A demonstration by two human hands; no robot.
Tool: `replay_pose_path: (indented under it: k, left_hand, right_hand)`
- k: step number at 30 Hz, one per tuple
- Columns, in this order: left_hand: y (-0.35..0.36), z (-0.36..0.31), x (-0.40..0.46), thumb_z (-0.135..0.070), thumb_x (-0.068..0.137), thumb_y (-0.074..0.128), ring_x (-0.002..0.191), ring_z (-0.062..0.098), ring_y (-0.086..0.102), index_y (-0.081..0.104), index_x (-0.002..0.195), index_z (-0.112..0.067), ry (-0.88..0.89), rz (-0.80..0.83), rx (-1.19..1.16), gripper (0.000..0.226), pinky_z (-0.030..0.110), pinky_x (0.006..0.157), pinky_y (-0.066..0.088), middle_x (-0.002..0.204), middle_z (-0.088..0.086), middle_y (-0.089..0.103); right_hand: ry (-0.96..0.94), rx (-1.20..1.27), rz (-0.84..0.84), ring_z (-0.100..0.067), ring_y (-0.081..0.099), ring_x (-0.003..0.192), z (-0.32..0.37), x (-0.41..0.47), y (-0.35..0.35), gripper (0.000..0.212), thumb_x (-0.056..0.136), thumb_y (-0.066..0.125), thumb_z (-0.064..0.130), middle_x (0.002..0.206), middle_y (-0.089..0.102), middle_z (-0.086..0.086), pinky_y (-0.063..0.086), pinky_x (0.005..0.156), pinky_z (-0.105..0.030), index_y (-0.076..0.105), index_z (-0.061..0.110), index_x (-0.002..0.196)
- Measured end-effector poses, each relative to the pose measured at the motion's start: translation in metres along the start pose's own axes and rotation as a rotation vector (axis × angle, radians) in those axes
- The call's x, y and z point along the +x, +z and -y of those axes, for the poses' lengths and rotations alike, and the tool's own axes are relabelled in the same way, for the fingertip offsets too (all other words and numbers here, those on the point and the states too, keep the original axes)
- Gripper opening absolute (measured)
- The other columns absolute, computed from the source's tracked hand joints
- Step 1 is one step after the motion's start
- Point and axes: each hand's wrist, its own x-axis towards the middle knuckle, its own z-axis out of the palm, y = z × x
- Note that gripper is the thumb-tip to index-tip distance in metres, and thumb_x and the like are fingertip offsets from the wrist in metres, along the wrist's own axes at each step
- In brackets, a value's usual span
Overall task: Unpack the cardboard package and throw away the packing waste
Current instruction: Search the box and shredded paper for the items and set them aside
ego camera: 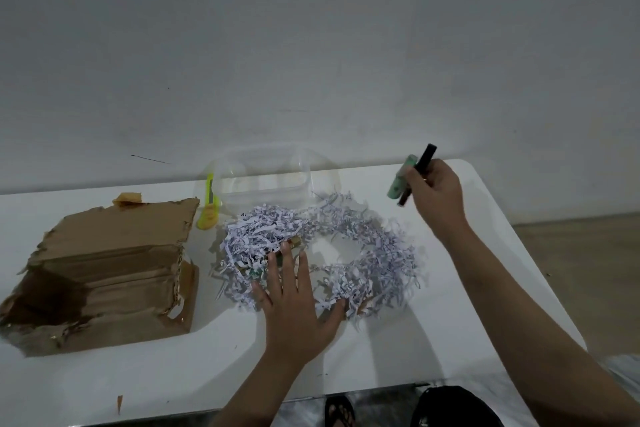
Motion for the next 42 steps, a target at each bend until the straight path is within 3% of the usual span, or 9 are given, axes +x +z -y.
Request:
replay_pose_path:
  k: [5, 8, 15, 19, 22, 26, 31, 36, 42]
  left_hand:
    - [0.000, -0.001, 0.000, -0.074, 0.075, 0.042, 0.146, 0.029, -0.001, 0.027, 0.147, -0.014, -0.005, -0.024, -0.028, 0.095, 0.065, 0.103, -0.005, 0.160, 0.007, 0.007]
    - [-0.001, -0.001, -0.001, -0.073, 0.076, 0.042, 0.146, 0.028, 0.000, 0.028, 0.147, -0.014, -0.008, -0.035, -0.040, 0.094, 0.064, 0.104, -0.006, 0.160, 0.005, 0.007]
    - [-0.001, 0.001, -0.004, -0.072, 0.075, 0.046, 0.146, 0.028, 0.005, 0.033, 0.144, -0.016, 0.017, -0.089, -0.083, 0.090, 0.062, 0.106, -0.003, 0.158, 0.006, 0.016]
    - [-0.005, 0.003, -0.004, -0.060, 0.078, 0.054, 0.144, 0.028, 0.018, 0.042, 0.139, -0.015, 0.059, -0.210, -0.248, 0.077, 0.064, 0.111, 0.013, 0.153, 0.007, 0.030]
    - [-0.015, 0.003, 0.001, -0.047, 0.083, 0.058, 0.141, 0.027, 0.026, 0.050, 0.131, -0.011, 0.138, -0.321, -0.386, 0.061, 0.056, 0.110, 0.027, 0.148, 0.009, 0.038]
    - [-0.031, 0.007, 0.010, -0.041, 0.085, 0.054, 0.140, 0.024, 0.025, 0.054, 0.127, -0.012, 0.140, -0.372, -0.438, 0.051, 0.033, 0.117, 0.013, 0.149, 0.009, 0.035]
    - [-0.038, 0.045, 0.026, -0.034, 0.088, 0.044, 0.139, 0.029, 0.029, 0.054, 0.129, -0.016, -0.023, -0.358, -0.366, 0.046, 0.045, 0.114, 0.020, 0.146, 0.006, 0.043]
    - [-0.035, 0.072, 0.033, -0.038, 0.092, 0.036, 0.119, 0.025, 0.053, 0.057, 0.126, -0.014, -0.104, -0.209, -0.500, 0.047, 0.047, 0.097, 0.046, 0.126, 0.006, 0.061]
    - [-0.032, 0.075, 0.032, -0.023, 0.094, 0.041, 0.116, 0.021, 0.054, 0.060, 0.123, -0.008, -0.119, -0.214, -0.534, 0.037, 0.036, 0.098, 0.045, 0.122, 0.008, 0.062]
  right_hand:
    - [0.119, -0.722, 0.068, -0.027, 0.063, 0.066, -0.037, 0.024, -0.025, 0.032, 0.089, 0.056, 0.036, 0.066, 0.064, -0.006, 0.050, 0.060, -0.032, 0.057, 0.010, 0.070]
    - [0.197, -0.873, 0.193, -0.029, 0.058, 0.070, -0.058, 0.025, -0.027, 0.032, 0.090, 0.056, 0.036, 0.066, 0.057, -0.007, 0.038, 0.054, -0.029, 0.055, 0.009, 0.073]
    - [0.180, -0.770, 0.088, -0.023, 0.061, 0.089, -0.076, 0.020, -0.027, 0.042, 0.085, 0.065, 0.040, 0.101, 0.068, -0.007, 0.045, 0.073, -0.030, 0.060, 0.010, 0.114]
    - [0.005, -0.734, -0.006, -0.029, 0.060, 0.102, -0.069, 0.015, -0.024, 0.038, 0.085, 0.066, 0.035, 0.108, 0.065, -0.011, 0.049, 0.084, -0.039, 0.063, 0.008, 0.112]
    - [-0.223, -0.697, -0.015, -0.027, 0.060, 0.098, -0.057, 0.002, -0.007, 0.030, 0.085, 0.066, 0.030, 0.103, 0.066, -0.011, 0.046, 0.081, -0.033, 0.066, 0.008, 0.106]
    - [-0.399, -0.542, 0.187, -0.011, 0.056, 0.085, -0.031, -0.028, 0.038, 0.019, 0.085, 0.066, 0.015, 0.095, 0.063, -0.004, 0.043, 0.076, -0.020, 0.067, 0.007, 0.103]
    - [-0.449, -0.452, 0.566, -0.015, 0.063, 0.080, -0.017, -0.054, 0.093, 0.012, 0.084, 0.063, 0.008, 0.089, 0.069, -0.008, 0.042, 0.072, -0.006, 0.070, 0.006, 0.094]
    - [-0.474, -0.530, 0.760, -0.017, 0.059, 0.081, -0.021, -0.064, 0.130, 0.017, 0.076, 0.064, 0.005, 0.088, 0.067, -0.007, 0.049, 0.076, -0.022, 0.070, 0.007, 0.092]
    - [-0.385, -0.601, 0.792, -0.009, 0.051, 0.076, -0.027, -0.061, 0.138, 0.028, 0.071, 0.077, 0.014, 0.091, 0.065, -0.002, 0.041, 0.072, -0.022, 0.067, 0.012, 0.097]
